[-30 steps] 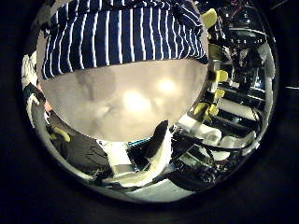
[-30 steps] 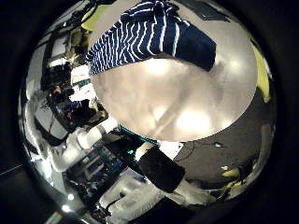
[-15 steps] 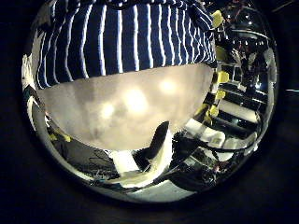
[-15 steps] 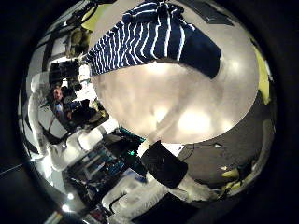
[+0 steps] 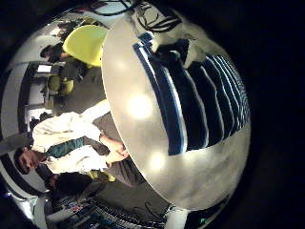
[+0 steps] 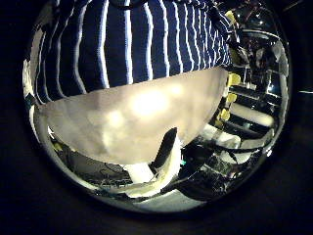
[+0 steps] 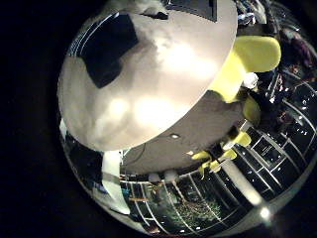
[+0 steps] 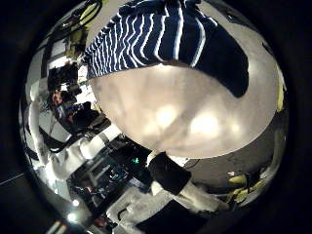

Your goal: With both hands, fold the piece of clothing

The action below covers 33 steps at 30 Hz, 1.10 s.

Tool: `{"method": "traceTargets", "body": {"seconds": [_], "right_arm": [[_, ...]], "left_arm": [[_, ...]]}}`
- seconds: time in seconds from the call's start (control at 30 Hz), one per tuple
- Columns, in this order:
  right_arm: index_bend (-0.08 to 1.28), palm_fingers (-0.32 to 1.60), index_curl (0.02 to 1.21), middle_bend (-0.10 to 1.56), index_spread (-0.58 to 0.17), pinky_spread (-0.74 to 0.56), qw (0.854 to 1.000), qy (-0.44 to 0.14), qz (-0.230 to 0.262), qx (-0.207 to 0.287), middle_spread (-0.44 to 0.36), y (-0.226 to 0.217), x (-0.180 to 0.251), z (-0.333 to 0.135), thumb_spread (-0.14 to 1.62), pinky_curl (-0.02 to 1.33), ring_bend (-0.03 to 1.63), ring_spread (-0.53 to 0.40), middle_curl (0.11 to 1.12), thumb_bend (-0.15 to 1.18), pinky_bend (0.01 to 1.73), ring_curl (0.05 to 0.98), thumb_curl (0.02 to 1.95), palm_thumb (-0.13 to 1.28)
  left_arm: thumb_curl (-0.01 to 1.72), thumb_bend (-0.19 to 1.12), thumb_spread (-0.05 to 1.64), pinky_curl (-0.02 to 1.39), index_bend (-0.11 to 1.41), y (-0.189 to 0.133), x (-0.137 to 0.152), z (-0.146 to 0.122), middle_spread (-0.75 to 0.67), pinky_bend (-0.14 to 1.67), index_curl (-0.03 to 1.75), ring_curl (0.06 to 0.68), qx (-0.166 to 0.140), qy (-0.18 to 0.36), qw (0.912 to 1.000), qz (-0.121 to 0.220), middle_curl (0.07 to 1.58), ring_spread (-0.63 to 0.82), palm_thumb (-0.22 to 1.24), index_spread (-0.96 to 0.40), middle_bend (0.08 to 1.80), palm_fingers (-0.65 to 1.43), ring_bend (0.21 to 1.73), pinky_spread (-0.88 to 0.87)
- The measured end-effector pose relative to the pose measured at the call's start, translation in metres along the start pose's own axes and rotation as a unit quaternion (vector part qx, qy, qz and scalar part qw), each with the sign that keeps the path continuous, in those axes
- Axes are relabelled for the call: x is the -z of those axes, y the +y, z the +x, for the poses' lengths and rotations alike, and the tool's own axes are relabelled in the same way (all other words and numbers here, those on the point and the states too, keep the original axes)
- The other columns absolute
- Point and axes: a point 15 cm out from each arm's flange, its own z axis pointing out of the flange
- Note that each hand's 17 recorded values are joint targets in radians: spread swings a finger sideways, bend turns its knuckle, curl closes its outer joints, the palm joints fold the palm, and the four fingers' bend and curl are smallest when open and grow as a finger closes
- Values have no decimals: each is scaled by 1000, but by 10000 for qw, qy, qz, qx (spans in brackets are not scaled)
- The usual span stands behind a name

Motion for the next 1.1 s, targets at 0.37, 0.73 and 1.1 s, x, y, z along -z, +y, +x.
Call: {"method": "traceTargets", "body": {"seconds": [0.37, 0.73, 1.1], "right_arm": [[167, 150, 255, 245, -251, 405, 9994, 260, -209, -106, 26, -61, -35, -4, 1059, 254, 615, 130, 356, -4, 599, 254, 334, 549], [391, 1308, 407, 651, -417, -177, 9953, 823, -471, -191, -272, -58, -35, 0, 1023, 312, 1015, -229, 532, 44, 883, 401, 449, 881], [842, 1057, 747, 1065, -469, -221, 9943, 575, -160, -886, -269, -21, -12, 55, 1236, 560, 1310, -252, 801, 14, 1300, 598, 451, 887]], "left_arm": [[252, -20, 1127, 316, 154, 11, 12, -9, 248, 478, 282, 199, -60, 73, 9999, 109, 373, 340, 83, 47, 201, 79, 769, 449], [252, -20, 1127, 315, 152, 23, 24, 8, 250, 476, 281, 199, -221, 93, 9997, 84, 374, 341, 83, 47, 206, 81, 766, 450], [256, -18, 1133, 317, 151, -3, -39, 12, 313, 485, 279, 201, -18, 170, 9998, 85, 364, 387, 92, 59, 199, 49, 764, 461]]}}
